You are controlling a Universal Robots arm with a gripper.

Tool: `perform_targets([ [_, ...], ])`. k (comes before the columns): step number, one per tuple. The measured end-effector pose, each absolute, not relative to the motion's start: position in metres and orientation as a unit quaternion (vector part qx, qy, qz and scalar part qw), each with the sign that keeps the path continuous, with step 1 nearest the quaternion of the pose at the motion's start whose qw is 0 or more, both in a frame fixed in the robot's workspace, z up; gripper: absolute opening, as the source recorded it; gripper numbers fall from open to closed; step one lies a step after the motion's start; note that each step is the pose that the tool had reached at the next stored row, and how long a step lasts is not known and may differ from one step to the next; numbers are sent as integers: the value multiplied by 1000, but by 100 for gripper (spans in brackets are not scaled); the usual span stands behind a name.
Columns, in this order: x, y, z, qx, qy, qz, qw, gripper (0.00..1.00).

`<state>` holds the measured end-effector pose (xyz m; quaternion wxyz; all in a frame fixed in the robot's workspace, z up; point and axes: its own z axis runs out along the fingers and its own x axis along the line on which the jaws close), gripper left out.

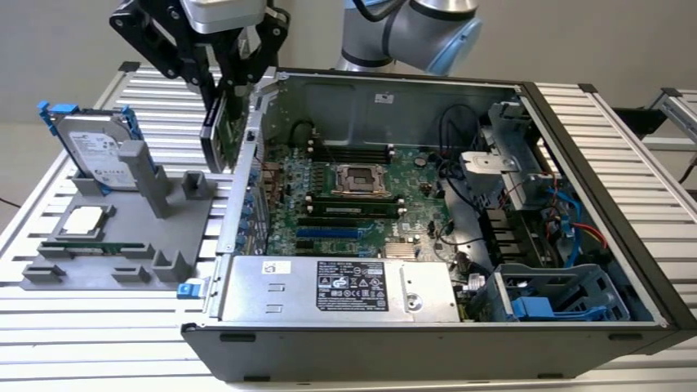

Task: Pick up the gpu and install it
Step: 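Pick up the gpu and move the gpu toward the slot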

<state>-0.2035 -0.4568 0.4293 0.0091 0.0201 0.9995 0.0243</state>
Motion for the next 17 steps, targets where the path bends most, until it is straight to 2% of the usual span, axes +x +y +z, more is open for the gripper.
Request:
perform_targets([
  [17,-190,-458,429,20,999,24,9,0],
])
